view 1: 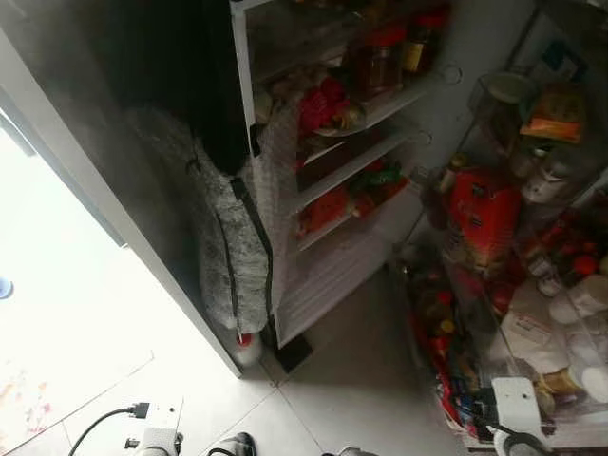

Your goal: Restocking fridge

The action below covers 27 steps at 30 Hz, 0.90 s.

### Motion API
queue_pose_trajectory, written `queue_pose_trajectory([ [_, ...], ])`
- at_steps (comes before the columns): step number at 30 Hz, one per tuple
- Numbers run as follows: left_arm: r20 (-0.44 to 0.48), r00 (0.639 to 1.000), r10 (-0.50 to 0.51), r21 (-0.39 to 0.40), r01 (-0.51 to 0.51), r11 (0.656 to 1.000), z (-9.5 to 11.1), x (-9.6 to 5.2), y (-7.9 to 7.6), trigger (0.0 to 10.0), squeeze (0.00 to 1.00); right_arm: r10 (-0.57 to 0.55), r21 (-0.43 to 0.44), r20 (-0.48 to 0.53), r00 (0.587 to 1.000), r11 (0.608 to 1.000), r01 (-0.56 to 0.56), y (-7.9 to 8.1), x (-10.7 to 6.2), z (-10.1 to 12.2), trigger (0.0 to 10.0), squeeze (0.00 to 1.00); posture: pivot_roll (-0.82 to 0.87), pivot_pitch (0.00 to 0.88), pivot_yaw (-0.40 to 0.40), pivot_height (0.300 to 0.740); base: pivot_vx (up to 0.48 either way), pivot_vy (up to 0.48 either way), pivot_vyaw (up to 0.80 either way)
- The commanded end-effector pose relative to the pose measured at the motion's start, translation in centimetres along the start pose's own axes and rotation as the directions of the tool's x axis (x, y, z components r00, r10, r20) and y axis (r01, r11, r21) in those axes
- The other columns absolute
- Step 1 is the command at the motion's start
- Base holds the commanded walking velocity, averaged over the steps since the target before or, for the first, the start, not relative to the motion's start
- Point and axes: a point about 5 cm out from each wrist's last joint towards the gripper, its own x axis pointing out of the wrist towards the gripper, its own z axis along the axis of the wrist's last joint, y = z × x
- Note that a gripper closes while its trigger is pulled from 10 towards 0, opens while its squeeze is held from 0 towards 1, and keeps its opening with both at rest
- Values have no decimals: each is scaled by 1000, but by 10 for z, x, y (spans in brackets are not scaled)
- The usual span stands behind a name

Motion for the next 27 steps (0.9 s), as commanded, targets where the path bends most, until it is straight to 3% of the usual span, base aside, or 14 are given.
queue_pose_trajectory([
  [1,-45,999,-4,19,5,1000,-12,-2,2,10000,0,-63,14,-57,996,998,64,-13,-4,-13,10000,0,-148,202,-20,740,0,0,0],
  [6,-43,999,-5,23,6,1000,-12,-2,2,10000,0,-78,20,-67,995,997,79,-16,-4,-14,10000,0,-150,200,-19,740,0,0,0],
  [11,-42,999,-4,24,5,1000,-11,-2,2,10000,0,-7,55,-78,997,998,12,1,-4,-15,10000,0,-149,198,-18,740,0,0,0],
  [15,-41,999,-5,22,6,1000,-11,-2,1,10000,0,115,110,-99,988,988,-104,25,-7,-18,10000,0,-148,196,-20,740,0,0,0],
  [17,-41,999,-5,20,5,1000,-12,-2,1,10000,0,241,158,-117,963,962,-221,50,-11,-21,10000,0,-148,194,-23,740,0,0,0],
  [18,-41,999,-5,20,5,1000,-12,-2,1,10000,0,241,158,-117,963,962,-221,50,-11,-21,10000,0,-148,194,-23,740,0,0,0],
  [20,-42,999,-4,13,4,1000,-13,-2,-1,10000,0,328,157,-132,935,939,-307,68,-16,-24,10000,0,-146,186,-32,740,0,0,0],
  [27,-47,999,-9,-3,9,1000,-16,-3,-6,10000,0,413,167,-155,897,906,-388,87,-23,-28,10000,0,-136,169,-44,740,0,0,0],
])
